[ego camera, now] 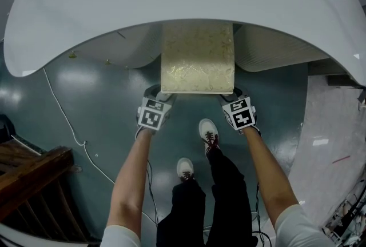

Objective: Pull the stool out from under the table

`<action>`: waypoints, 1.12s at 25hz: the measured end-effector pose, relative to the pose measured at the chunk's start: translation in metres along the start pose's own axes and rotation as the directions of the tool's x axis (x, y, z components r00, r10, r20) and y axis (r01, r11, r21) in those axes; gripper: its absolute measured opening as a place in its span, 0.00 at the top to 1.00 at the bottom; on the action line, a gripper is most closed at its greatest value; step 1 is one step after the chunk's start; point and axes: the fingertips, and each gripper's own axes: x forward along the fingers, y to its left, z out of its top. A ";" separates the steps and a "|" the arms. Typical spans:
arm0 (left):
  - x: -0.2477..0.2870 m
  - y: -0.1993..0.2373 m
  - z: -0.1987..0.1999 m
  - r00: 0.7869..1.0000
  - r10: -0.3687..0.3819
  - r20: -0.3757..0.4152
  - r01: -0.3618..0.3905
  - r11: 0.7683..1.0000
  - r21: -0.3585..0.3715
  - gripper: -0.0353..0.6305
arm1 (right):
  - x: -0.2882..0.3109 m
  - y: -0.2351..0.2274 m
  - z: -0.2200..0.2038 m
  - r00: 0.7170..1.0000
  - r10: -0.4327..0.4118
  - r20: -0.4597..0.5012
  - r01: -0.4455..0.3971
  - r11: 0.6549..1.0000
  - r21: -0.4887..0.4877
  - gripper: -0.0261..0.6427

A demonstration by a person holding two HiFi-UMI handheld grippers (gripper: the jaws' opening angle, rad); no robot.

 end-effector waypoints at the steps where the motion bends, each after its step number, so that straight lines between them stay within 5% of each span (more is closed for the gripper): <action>1: -0.002 -0.003 -0.003 1.000 -0.002 -0.004 0.002 1.000 -0.004 0.57 | -0.002 0.003 -0.003 1.000 -0.002 -0.008 0.002 1.000 0.005 0.58; 28: -0.101 -0.111 -0.153 0.992 -0.033 -0.125 0.031 0.999 -0.013 0.58 | -0.100 0.138 -0.148 0.995 0.010 -0.101 -0.008 1.000 0.025 0.58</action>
